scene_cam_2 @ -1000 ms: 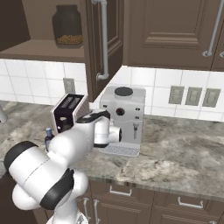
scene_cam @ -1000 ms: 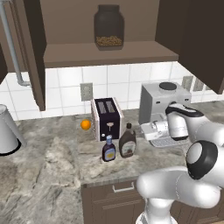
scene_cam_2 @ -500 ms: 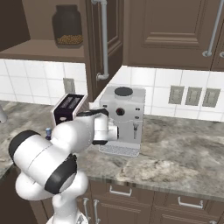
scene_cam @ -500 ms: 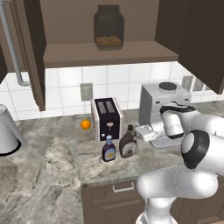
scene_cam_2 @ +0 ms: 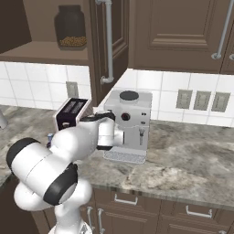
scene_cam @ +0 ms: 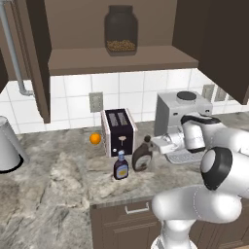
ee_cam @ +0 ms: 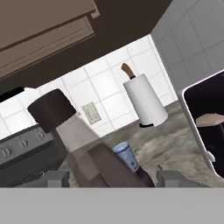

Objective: Pick the syrup bottle and condiment bottle from the counter and place them in the cabinet.

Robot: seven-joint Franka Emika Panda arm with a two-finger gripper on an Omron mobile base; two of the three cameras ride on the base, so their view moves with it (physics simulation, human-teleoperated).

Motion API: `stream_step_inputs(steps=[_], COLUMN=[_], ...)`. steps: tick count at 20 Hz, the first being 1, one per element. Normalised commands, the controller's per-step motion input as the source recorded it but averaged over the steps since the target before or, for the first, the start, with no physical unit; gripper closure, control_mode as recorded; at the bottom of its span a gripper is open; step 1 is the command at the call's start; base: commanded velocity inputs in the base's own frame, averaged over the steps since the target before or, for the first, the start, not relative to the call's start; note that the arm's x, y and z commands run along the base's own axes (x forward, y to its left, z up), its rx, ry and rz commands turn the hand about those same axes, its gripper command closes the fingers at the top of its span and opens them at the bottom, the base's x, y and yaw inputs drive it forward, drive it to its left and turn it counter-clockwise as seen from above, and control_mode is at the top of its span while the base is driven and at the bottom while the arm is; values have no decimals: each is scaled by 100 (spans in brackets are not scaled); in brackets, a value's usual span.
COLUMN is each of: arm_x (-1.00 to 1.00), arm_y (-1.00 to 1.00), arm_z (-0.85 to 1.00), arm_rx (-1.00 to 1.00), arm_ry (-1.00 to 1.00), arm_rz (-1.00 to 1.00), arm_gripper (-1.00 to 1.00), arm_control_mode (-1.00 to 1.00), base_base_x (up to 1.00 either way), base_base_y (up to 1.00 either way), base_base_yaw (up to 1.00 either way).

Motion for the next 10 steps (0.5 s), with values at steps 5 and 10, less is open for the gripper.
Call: stream_step_inputs(steps=[5, 10], arm_x=[-34, -79], arm_y=[0, 0], arm_z=[82, 69], arm_rx=[13, 8], arm_ry=[-2, 0], arm_rz=[-10, -14], arm_gripper=[100, 100], arm_control_mode=[-100, -100], base_base_x=[0, 0], base_base_y=[0, 0], base_base_yaw=[0, 0])
